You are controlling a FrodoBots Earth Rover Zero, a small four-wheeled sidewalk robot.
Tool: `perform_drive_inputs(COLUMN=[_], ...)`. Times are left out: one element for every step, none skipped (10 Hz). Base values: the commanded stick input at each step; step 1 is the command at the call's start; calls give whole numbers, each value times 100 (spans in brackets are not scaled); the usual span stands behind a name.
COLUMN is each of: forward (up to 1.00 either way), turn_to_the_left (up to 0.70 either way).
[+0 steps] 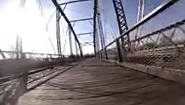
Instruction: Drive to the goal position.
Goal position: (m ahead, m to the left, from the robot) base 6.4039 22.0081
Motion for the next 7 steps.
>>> perform_drive_inputs(forward=[100,100,100,100,100,100,100], turn_to_the_left=[0,0,0,0,0,5,31])
